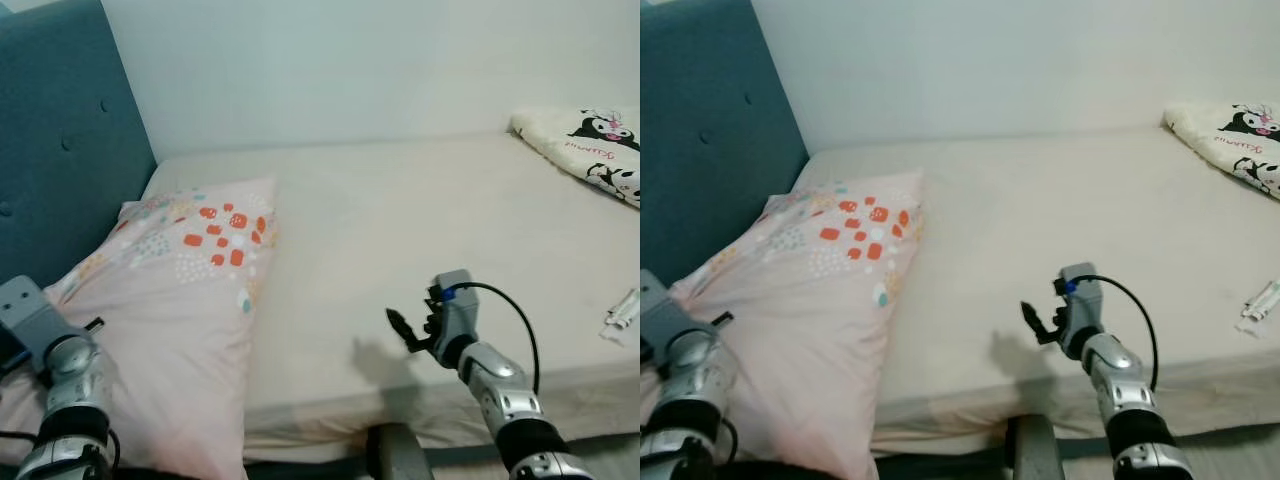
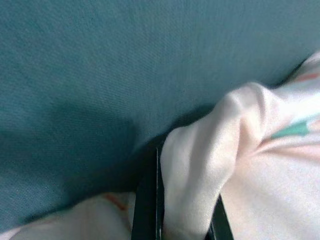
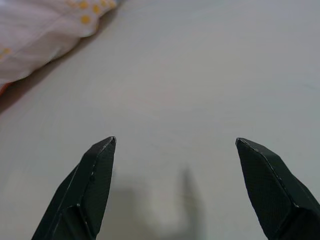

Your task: Clean up the room

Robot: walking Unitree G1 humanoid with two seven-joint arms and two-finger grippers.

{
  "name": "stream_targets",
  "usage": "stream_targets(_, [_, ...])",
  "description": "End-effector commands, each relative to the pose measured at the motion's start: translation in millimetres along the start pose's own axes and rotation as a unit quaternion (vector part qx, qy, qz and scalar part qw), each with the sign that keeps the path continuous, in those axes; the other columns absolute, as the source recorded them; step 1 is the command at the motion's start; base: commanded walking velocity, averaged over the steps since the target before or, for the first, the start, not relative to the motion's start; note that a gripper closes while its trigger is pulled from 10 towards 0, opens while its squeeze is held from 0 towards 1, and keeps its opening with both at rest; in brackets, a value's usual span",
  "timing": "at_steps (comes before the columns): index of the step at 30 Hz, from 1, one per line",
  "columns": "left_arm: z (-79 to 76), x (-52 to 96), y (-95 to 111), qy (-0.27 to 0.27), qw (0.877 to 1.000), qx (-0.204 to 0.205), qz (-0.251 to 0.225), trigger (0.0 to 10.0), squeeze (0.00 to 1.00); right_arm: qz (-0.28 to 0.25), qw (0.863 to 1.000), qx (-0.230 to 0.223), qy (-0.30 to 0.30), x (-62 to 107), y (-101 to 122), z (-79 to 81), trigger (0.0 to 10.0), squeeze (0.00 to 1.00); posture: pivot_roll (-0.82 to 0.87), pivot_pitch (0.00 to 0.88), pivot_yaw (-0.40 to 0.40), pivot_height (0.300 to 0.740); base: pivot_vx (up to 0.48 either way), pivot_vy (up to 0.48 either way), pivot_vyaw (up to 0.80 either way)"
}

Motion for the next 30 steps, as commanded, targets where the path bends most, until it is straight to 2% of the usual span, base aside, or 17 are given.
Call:
stream_targets(1, [17.9, -7.2, 26, 0.049, 0.997, 0.041, -0.041, 0.0, 0.0, 0.003, 1.0, 0.007, 0.016, -1.9, 0, 6.0, 10.0, 0.0, 0.02, 0.0, 0.006, 0.54, 0.0, 0.0, 0.0])
stream_targets(3, [33.3, -7.1, 36, 0.07, 0.994, 0.062, -0.057, 0.0, 0.0, 0.002, 1.0, 0.009, 0.023, -4.5, 3, 7.4, 10.0, 0.0, 0.03, 0.0, -0.009, 0.54, 0.0, 0.0, 0.0])
stream_targets(4, [33.3, -7.1, 36, 0.07, 0.994, 0.062, -0.057, 0.0, 0.0, 0.002, 1.0, 0.009, 0.023, -4.5, 3, 7.4, 10.0, 0.0, 0.03, 0.0, -0.009, 0.54, 0.0, 0.0, 0.0])
stream_targets(6, [49.5, -3.5, 38, 0.09, 0.991, 0.076, -0.058, 0.0, 0.0, 0.001, 0.999, 0.012, 0.03, -6.4, 6, 8.9, 10.0, 0.0, 0.03, 0.0, -0.017, 0.54, 0.0, 0.0, 0.0])
stream_targets(8, [49.5, -3.5, 38, 0.09, 0.991, 0.076, -0.058, 0.0, 0.0, 0.001, 0.999, 0.012, 0.03, -6.4, 6, 8.9, 10.0, 0.0, 0.03, 0.0, -0.017, 0.54, 0.0, 0.0, 0.0])
stream_targets(9, [56.4, -0.5, 37, 0.098, 0.99, 0.079, -0.058, 0.0, 0.0, 0.001, 0.999, 0.012, 0.033, -7.0, 7, 9.7, 10.0, 0.0, 0.04, 0.0, -0.025, 0.54, 0.0, 0.0, 0.0])
stream_targets(13, [77.5, 16.5, 12, 0.116, 0.991, 0.068, -0.01, 0.0, 0.0, 0.005, 0.999, 0.016, 0.051, -8.6, 6, 15.7, 10.0, 0.0, 0.05, 0.0, -0.033, 0.54, 0.0, 0.0, 0.0])
stream_targets(15, [73.9, 24.0, -5, 0.103, 0.993, 0.06, 0.025, 0.0, 0.0, 0.007, 0.998, 0.017, 0.055, -9.6, 6, 18.1, 10.0, 0.0, 0.05, 0.0, -0.035, 0.54, 0.0, 0.0, 0.0])
stream_targets(18, [51.3, 43.3, -41, 0.036, 0.99, 0.055, 0.122, 0.0, 0.0, 0.008, 0.998, 0.018, 0.057, -10.5, 5, 20.4, 10.0, 0.0, 0.05, 0.0, -0.03, 0.54, 0.0, 0.0, 0.0])
stream_targets(20, [46.2, 48.3, -48, 0.02, 0.988, 0.055, 0.143, 0.0, 0.0, 0.008, 0.998, 0.018, 0.057, -10.7, 5, 21.0, 10.0, 0.0, 0.04, 0.0, -0.026, 0.54, 0.0, 0.0, 0.0])
stream_targets(21, [38.6, 54.6, -57, -0.003, 0.984, 0.051, 0.169, 1.3, 0.18, 0.008, 0.998, 0.018, 0.057, -10.3, 4, 21.3, 10.0, 0.0, 0.04, 0.0, -0.022, 0.54, 0.0, 0.0, 0.0])
stream_targets(23, [33.5, 59.1, -63, -0.019, 0.981, 0.048, 0.186, 1.3, 0.18, 0.009, 0.998, 0.018, 0.057, -10.0, 4, 21.6, 10.0, 0.0, 0.04, 0.0, -0.022, 0.54, 0.0, 0.0, 0.0])
stream_targets(24, [26.2, 60.9, -64, -0.044, 0.979, 0.04, 0.195, 10.0, 0.9, 0.008, 0.998, 0.016, 0.055, -9.1, 3, 21.2, 10.0, 0.0, 0.04, 0.0, -0.017, 0.54, 0.0, 0.0, 0.0])
stream_targets(26, [21.5, 61.8, -65, -0.061, 0.978, 0.034, 0.199, 10.0, 0.9, 0.008, 0.998, 0.014, 0.054, -8.4, 2, 21.0, 10.0, 0.0, 0.04, 0.0, -0.017, 0.54, 0.0, 0.0, 0.0])
stream_targets(27, [16.8, 58.3, -59, -0.078, 0.978, 0.035, 0.189, 10.0, 1.0, 0.008, 0.999, 0.013, 0.052, -7.7, 2, 20.6, 10.0, 0.0, 0.03, 0.0, -0.011, 0.54, 0.0, 0.0, 0.0])
stream_targets(28, [16.8, 58.3, -59, -0.078, 0.978, 0.035, 0.189, 10.0, 1.0, 0.008, 0.999, 0.013, 0.052, -7.7, 2, 20.6, 10.0, 0.0, 0.03, 0.0, -0.011, 0.54, 0.0, 0.0, 0.0])
stream_targets(30, [7.9, 42.5, -33, -0.126, 0.983, 0.014, 0.137, 10.0, 1.0, 0.008, 0.999, 0.012, 0.049, -6.5, 0, 20.1, 10.0, 0.0, 0.03, 0.0, -0.005, 0.54, 0.0, 0.0, 0.0])
Point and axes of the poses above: a point about 5 cm out from each wrist's last joint towards the gripper, its own x axis pointing back from the gripper into the wrist, its own y axis along the axis of the wrist's last joint, z = x × y, the point moved 1 cm from there along -x, pointing out of the wrist towards the gripper, and after that the axes turned 4 degrees about x, right-handed, at the moved point
